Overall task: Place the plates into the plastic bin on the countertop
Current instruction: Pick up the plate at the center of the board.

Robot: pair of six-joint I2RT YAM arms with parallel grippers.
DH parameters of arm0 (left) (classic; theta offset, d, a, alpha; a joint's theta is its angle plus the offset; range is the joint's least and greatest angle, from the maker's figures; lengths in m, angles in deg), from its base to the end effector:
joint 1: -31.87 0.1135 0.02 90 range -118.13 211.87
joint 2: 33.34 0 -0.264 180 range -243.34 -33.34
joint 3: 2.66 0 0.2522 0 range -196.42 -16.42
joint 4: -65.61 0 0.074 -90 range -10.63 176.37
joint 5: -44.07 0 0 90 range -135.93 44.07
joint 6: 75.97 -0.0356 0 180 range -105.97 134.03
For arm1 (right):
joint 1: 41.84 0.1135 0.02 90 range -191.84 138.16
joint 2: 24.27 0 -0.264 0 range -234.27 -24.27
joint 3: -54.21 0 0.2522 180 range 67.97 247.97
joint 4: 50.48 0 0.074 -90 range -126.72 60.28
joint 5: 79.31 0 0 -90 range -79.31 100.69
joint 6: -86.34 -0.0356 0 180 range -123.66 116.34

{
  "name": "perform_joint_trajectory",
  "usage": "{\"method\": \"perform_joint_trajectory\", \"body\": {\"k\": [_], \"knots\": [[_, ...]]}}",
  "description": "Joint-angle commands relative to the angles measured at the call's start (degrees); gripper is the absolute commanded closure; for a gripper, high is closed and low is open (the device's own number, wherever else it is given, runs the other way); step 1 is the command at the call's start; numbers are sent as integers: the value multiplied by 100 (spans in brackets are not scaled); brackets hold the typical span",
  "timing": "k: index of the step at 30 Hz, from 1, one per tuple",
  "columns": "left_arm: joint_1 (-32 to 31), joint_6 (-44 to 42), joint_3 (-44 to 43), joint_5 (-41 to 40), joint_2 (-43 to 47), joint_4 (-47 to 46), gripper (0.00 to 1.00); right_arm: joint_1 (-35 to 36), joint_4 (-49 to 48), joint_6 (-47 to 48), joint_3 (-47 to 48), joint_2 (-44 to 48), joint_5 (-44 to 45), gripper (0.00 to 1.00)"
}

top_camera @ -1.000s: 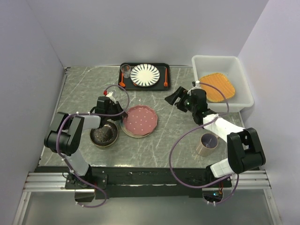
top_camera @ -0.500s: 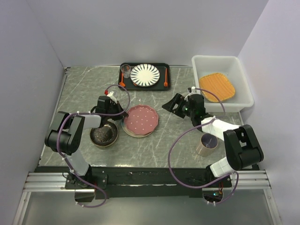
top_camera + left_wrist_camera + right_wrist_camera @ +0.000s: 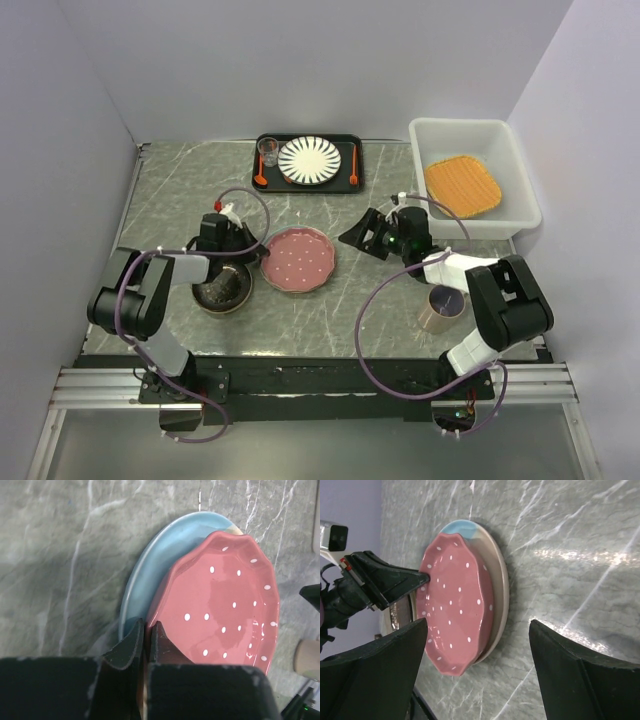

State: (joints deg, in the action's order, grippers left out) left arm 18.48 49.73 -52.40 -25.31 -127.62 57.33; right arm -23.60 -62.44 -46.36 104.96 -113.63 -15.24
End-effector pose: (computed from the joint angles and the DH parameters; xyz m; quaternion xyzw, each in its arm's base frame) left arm 0.2948 -0.0831 0.1364 -0.0904 0.8767 -0.3299 0.3382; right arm 0.2885 0.1115 0.1726 0.0605 0.8355 0.4241 0.3442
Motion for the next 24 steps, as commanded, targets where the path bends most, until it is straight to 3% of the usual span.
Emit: {"method": "perform_joint_trajectory", "body": {"k": [1,17,24], "knots": [[170,481,92,803,393,-766,99,75,-504,-98,-69,-152,-272,11],[258,622,250,1155,639,-1039,99,294,-1128,-458,-113,-512,-738,11],[258,640,259,1225,753,-1039,99,540,-918,-397,62,-609,-764,11]]}}
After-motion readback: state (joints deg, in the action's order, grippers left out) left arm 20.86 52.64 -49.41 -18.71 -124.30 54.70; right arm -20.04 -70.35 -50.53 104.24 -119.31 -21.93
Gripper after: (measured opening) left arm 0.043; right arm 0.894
